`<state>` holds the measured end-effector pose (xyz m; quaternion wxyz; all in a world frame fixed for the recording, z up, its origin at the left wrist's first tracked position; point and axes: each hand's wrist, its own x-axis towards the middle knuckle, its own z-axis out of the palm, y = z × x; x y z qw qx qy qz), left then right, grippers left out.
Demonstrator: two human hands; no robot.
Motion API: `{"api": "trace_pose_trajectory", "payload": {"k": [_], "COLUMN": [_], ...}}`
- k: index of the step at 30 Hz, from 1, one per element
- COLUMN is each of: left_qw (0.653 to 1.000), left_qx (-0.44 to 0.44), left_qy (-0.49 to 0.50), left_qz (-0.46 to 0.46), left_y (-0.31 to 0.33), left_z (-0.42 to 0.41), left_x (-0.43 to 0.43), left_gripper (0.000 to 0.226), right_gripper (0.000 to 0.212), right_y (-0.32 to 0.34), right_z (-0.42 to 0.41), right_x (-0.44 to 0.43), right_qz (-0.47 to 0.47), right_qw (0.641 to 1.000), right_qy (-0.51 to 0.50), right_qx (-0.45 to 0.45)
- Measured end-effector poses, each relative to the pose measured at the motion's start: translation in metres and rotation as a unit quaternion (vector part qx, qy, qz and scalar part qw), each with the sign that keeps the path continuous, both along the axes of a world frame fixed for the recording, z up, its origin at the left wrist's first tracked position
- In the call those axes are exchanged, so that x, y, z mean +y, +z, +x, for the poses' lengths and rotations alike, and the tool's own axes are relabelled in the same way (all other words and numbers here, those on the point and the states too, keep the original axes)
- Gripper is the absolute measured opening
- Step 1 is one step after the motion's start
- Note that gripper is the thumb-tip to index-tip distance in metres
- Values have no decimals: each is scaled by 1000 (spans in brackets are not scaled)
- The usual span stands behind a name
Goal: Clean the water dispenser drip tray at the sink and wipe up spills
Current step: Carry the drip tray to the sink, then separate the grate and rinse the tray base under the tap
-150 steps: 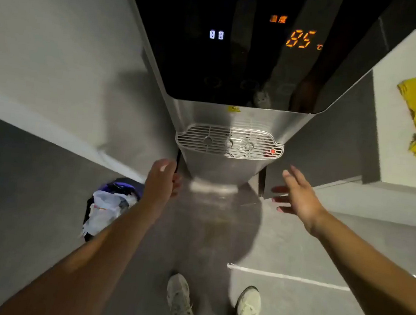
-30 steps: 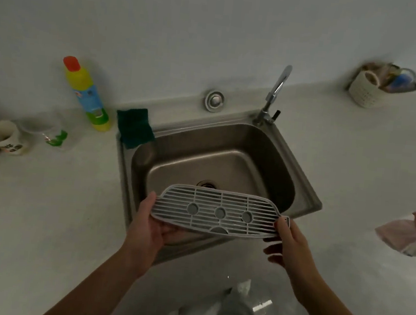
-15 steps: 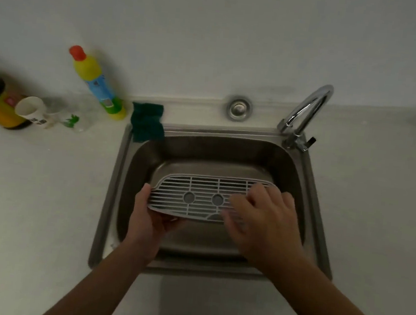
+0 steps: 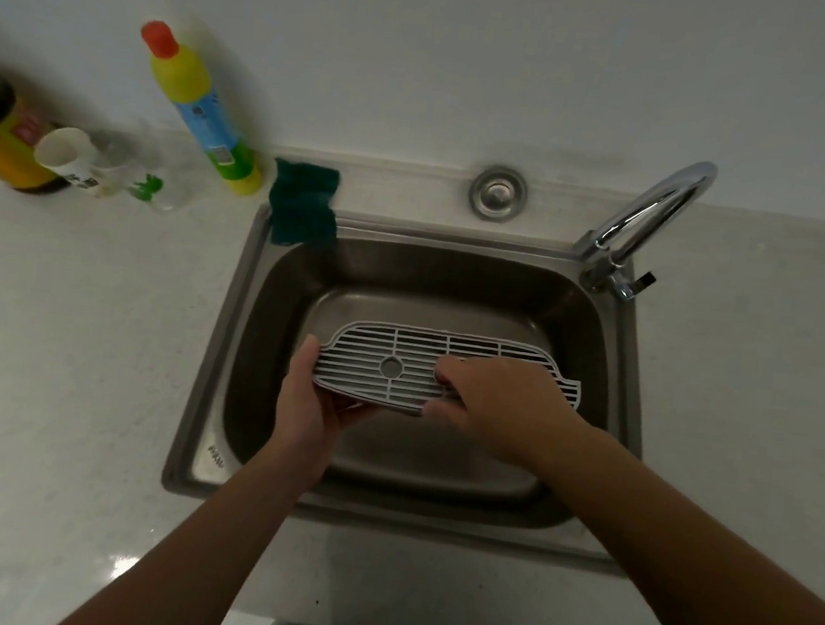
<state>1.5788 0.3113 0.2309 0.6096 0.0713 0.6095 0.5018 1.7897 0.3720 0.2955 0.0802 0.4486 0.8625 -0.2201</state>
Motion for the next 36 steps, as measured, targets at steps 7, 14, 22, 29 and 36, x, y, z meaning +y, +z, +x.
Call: {"api": "trace_pose_trajectory", "payload": {"k": [7,14,22,29,36], "left_qw": [999,999,998,999,999], "left_qx": [-11,-27,-29,-40,-28], "left_qy": [-37,-1,20,22,30], "left_qz": [3,-33,-50,-29,-17], "left_y": [-18,-28,-31,-29,-23], "left_z": [-10,-13,-7,3,2], "left_x": [17,37,39,36,36], "left_gripper": [55,48,48,53,52], "right_gripper": [38,31,28,26,23], "right_y": [6,22,-54,-105,-117], "right_z": [-1,55,165,195,202], "right_x": [0,7,31,23,14], "right_qz": [166,166,106,109,134], "right_qw": [985,982,950,949,934], "right_qy": [29,-81,-251,-274,-320], "right_qx": [-38,-50,-153,-112,-89]}}
